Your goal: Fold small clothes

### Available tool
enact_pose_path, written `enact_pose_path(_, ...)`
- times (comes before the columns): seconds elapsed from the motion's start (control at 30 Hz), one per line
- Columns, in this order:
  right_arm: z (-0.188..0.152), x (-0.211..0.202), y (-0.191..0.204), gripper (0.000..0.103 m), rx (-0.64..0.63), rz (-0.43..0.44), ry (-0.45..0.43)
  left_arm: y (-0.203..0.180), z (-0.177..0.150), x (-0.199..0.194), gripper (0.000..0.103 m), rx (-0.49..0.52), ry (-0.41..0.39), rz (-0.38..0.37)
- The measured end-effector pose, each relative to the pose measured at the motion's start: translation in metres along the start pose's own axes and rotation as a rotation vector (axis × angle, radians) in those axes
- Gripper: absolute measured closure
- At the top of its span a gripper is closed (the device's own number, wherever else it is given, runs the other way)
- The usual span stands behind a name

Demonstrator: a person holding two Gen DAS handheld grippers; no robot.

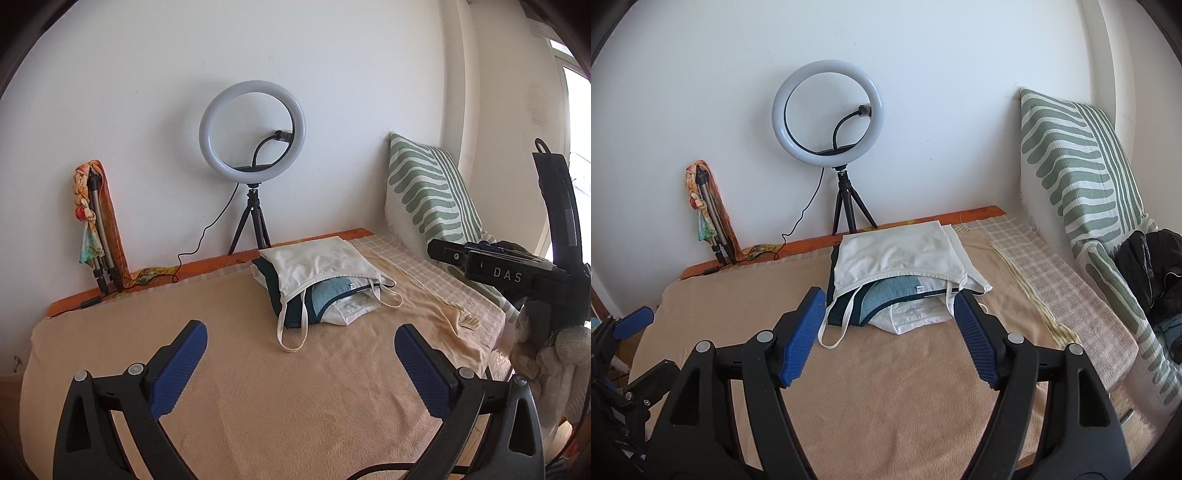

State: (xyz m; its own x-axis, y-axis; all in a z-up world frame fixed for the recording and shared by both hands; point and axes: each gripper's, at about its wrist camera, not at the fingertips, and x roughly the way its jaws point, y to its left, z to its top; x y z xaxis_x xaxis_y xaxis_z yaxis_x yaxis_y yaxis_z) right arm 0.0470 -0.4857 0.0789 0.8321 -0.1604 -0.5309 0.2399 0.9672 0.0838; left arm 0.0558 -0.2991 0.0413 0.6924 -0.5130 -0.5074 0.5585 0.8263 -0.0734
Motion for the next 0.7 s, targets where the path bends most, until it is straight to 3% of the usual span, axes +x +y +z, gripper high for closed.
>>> enact_pose_path(0.13, -0.021, 0.001, 0.012, 0.012, -0.014, -0.016, -0.016, 0.002, -0.02, -0.005, 0.0, 0.009, 0.005, 0.009)
enact_pose_path(0.23, -0.035, 0.005, 0.015, 0.007, 0.001, -0.021, -0.028, 0.005, -0.031, -0.006, 0.0, 0.014, 0.008, 0.035)
enact_pose_path(0.7, -0.047, 0.019, 0.009, 0.0, 0.081, -0.04, -0.027, 0.021, -0.056, 0.0, 0.0, -0.021, 0.026, 0.133)
